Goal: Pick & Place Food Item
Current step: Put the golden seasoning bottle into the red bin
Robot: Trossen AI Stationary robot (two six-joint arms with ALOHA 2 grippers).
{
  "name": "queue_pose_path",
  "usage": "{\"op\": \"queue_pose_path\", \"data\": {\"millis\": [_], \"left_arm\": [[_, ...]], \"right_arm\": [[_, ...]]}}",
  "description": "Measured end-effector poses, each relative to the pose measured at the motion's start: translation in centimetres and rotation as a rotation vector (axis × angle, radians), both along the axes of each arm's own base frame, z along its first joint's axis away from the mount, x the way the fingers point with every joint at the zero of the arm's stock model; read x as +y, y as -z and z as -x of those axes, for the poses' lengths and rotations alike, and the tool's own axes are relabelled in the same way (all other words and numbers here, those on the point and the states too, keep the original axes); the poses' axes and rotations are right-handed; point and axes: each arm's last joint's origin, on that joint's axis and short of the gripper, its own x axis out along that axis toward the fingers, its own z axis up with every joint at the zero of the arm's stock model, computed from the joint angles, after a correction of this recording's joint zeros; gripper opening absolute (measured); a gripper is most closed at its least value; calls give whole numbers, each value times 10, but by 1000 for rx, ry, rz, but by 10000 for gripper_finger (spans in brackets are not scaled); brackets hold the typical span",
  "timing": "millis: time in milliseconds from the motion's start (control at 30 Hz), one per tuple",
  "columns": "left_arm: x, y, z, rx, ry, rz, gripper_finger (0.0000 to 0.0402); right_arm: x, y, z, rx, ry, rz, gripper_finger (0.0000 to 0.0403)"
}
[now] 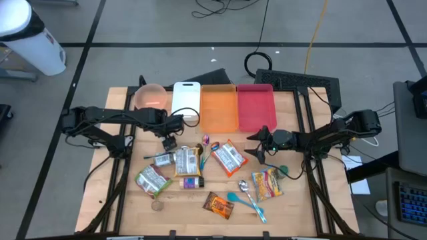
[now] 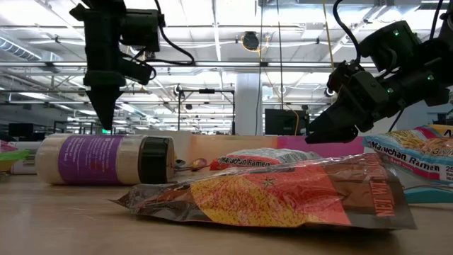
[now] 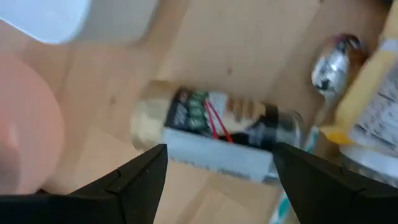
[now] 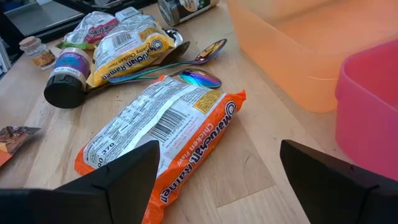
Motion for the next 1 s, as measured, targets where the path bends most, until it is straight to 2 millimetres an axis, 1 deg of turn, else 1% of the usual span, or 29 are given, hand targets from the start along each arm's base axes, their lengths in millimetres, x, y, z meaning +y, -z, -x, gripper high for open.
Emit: {"op": "queue_pose_path", "data": {"millis": [100,267,333,467,600,733,833,1000], "left_arm": [[-2,-4,3,32,-11,54,297],[-2,-23,1,26,-87,88,294],[-2,-30,-3,-11,-157,86,296],[-2,-42,-8,-91,-364,123,295],[-3,-44,-11,-129,-598,225,296],[-5,-44,-11,-140,-794,244,296],[-7,-44,-11,-150,-888,238,296],[-9,-43,-12,-154,-988,196,296]], "right_arm": [[0,0,0,0,-1,5,325],[0,0,0,3,-9,23,325],[0,0,0,3,-8,22,325],[0,0,0,3,-8,22,325],[0,0,0,0,3,-5,325],[0,0,0,-1,2,-3,325],[0,0,0,-6,5,-1,325],[0,-2,-1,-24,-2,24,325]]}}
